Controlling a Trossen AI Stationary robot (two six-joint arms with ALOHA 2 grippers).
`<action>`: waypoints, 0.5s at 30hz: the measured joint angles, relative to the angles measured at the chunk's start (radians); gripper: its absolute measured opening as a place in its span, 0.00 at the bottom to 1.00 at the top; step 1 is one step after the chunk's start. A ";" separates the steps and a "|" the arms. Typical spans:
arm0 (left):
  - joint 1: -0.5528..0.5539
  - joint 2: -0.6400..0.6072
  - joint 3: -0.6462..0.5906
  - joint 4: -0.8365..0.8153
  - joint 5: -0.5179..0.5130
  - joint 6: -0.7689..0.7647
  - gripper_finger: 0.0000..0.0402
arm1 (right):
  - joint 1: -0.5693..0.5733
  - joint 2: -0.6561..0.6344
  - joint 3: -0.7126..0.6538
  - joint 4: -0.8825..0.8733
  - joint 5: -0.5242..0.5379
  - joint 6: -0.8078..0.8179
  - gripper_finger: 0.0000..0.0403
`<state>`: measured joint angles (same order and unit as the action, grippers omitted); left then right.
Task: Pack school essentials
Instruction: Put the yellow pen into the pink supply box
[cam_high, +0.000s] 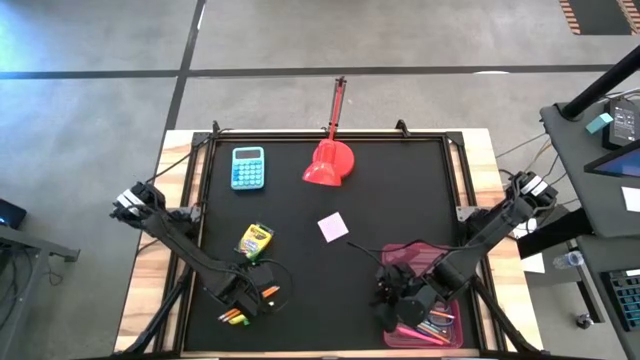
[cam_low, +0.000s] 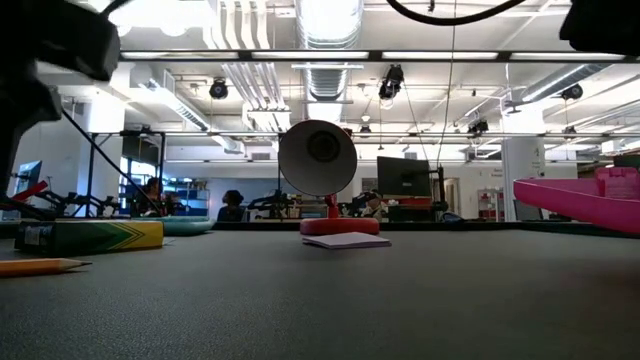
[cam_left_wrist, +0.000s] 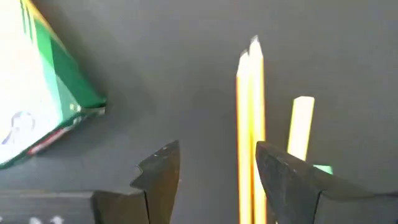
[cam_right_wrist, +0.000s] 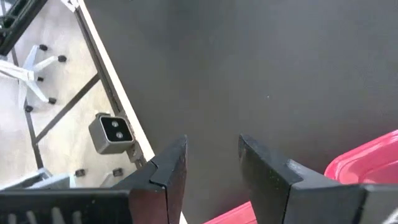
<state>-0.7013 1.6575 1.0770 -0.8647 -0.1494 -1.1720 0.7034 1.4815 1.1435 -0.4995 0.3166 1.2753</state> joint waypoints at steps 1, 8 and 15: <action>0.000 0.007 -0.006 0.005 0.002 -0.001 0.48 | 0.000 0.000 0.000 0.000 0.001 0.007 0.33; 0.000 0.040 -0.045 0.067 -0.005 -0.007 0.48 | -0.010 0.000 0.000 0.001 0.001 0.010 0.33; -0.008 0.042 -0.062 0.135 0.003 -0.028 0.48 | -0.010 0.000 0.000 0.002 0.001 0.025 0.33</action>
<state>-0.7097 1.6997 1.0153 -0.7302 -0.1462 -1.1995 0.6930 1.4818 1.1431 -0.4980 0.3180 1.3002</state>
